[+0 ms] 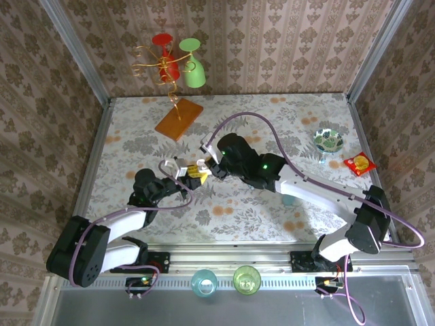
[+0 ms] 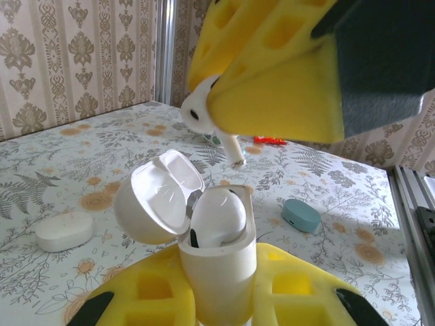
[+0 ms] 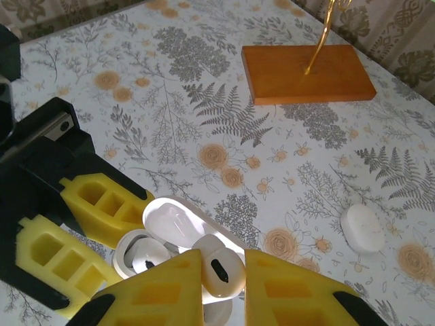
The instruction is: Insert wireless bluetooth earbuds into charging case
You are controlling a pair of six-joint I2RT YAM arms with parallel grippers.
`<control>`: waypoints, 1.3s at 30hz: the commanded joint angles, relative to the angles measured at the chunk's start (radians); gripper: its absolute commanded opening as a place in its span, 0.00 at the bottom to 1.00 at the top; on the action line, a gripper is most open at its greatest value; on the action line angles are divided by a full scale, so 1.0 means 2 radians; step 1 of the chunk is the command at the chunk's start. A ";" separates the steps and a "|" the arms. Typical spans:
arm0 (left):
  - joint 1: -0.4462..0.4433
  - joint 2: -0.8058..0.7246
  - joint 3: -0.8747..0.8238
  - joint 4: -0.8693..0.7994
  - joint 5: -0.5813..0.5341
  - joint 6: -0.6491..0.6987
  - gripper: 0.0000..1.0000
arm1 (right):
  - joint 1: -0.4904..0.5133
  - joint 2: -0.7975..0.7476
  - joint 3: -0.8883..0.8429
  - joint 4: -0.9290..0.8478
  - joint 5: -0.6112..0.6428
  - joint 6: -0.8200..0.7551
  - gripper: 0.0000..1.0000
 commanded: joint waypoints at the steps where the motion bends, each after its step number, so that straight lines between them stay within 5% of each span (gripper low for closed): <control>1: 0.005 -0.004 0.013 0.013 0.016 -0.016 0.00 | 0.002 0.001 0.012 0.000 0.013 -0.018 0.19; 26: 0.006 -0.002 0.018 0.032 0.009 -0.025 0.00 | 0.002 -0.007 -0.026 -0.006 0.036 -0.045 0.20; 39: 0.005 -0.001 0.015 0.044 0.009 -0.029 0.00 | 0.003 -0.018 -0.039 -0.005 -0.008 -0.070 0.27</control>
